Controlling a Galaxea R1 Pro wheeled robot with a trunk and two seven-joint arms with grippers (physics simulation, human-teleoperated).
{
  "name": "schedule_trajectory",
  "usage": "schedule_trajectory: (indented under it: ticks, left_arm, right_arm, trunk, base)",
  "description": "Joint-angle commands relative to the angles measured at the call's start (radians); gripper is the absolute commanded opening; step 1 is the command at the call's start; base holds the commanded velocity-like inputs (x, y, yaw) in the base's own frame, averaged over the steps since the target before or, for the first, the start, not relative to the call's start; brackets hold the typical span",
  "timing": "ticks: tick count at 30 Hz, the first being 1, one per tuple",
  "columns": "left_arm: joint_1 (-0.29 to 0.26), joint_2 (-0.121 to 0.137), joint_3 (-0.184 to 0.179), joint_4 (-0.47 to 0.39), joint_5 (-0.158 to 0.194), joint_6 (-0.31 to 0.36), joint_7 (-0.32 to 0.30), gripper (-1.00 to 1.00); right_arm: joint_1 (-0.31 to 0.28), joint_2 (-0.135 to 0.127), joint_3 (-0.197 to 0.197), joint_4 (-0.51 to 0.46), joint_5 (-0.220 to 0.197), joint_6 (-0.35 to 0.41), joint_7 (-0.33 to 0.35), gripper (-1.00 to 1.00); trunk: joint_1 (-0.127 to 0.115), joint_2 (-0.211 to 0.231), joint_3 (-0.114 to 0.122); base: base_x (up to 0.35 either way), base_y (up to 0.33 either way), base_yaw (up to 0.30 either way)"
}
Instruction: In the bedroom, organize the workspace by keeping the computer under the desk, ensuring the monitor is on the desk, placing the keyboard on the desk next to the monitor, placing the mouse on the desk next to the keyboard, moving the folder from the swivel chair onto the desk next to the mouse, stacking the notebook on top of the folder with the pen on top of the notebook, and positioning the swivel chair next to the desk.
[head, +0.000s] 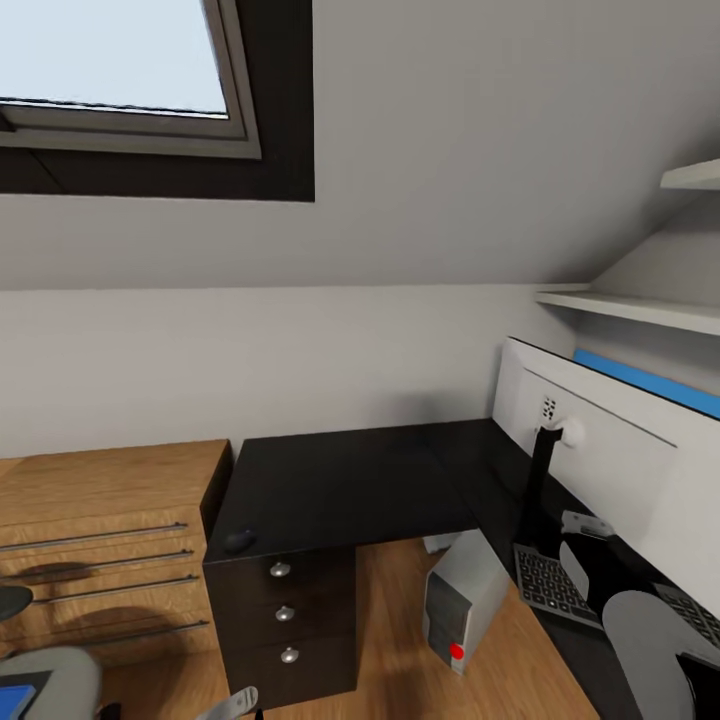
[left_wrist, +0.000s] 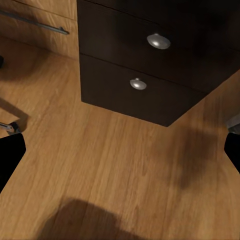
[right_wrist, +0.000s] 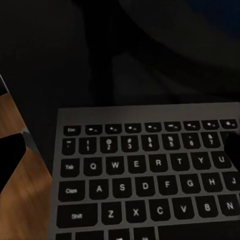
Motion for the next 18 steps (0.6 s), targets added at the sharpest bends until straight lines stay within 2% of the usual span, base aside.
schedule_trajectory:
  ticks: [1, 18]
  left_arm:
    - [0.000, 0.000, -0.001, -0.002, 0.004, 0.004, 0.006, 1.00]
    - [0.000, 0.000, -0.001, -0.002, 0.004, 0.004, 0.006, 1.00]
  right_arm:
    - [-0.001, 0.001, -0.006, -0.002, 0.010, 0.006, 0.002, 1.00]
    - [-0.001, -0.008, -0.004, -0.004, 0.015, 0.005, 0.000, 1.00]
  trunk:
    - [0.004, -0.008, -0.004]
    - [0.069, -0.127, -0.058]
  base:
    - [0.000, 0.000, 0.000]
    - [0.000, 0.000, 0.000]
